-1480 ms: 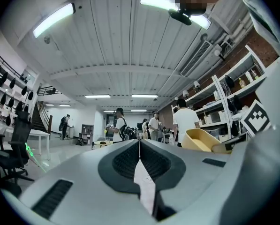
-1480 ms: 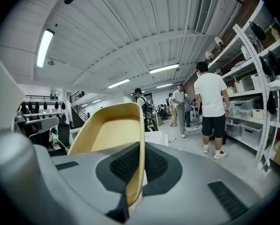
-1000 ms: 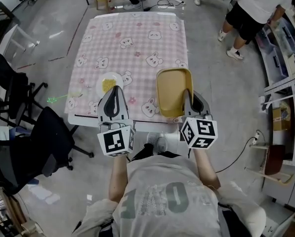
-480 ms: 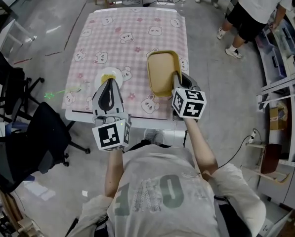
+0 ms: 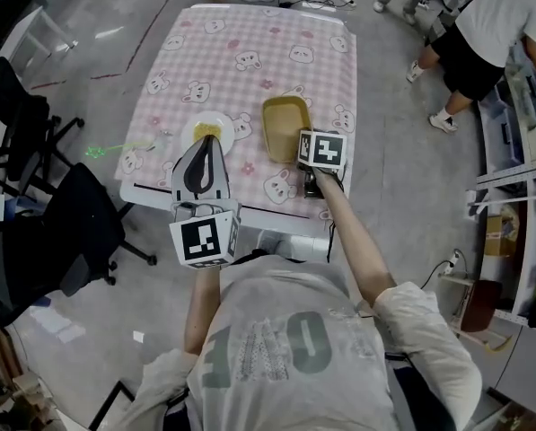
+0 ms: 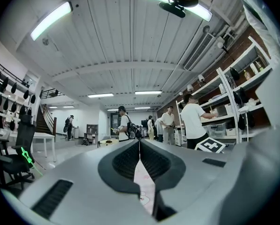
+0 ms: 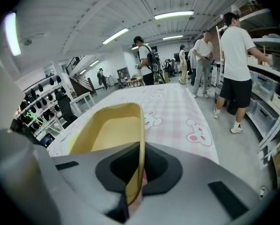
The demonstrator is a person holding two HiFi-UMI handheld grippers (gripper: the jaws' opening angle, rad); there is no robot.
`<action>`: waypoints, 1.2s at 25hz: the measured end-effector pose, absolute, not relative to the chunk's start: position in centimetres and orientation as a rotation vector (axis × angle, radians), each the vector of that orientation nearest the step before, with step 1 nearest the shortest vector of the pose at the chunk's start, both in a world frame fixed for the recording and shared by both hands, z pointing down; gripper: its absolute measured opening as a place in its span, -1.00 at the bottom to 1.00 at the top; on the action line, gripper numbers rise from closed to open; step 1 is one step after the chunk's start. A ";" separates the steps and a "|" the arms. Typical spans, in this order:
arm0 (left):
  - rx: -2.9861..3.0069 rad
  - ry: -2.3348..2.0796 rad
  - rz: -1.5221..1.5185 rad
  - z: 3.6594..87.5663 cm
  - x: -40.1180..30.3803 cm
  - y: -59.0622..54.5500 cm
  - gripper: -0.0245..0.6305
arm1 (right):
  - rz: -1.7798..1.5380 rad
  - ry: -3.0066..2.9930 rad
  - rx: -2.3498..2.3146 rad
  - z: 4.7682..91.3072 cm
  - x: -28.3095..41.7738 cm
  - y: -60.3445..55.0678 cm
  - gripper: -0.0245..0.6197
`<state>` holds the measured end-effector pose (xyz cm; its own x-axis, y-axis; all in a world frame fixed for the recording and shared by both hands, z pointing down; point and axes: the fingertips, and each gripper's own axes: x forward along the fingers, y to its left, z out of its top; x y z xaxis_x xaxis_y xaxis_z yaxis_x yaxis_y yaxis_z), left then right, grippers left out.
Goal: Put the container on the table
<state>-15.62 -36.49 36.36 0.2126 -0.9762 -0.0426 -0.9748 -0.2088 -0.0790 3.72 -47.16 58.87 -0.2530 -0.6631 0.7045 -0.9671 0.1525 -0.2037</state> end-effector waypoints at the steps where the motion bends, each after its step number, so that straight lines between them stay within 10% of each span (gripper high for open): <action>1: -2.375 1.923 -0.028 36.4 -15.8 -36.5 -0.84 | 0.900 -1.966 1.540 59.4 3.6 -47.3 -0.83; 30: -2.381 1.957 -0.029 36.7 -17.3 -36.9 -0.84 | 0.771 -2.118 1.586 54.4 3.0 -50.2 -0.55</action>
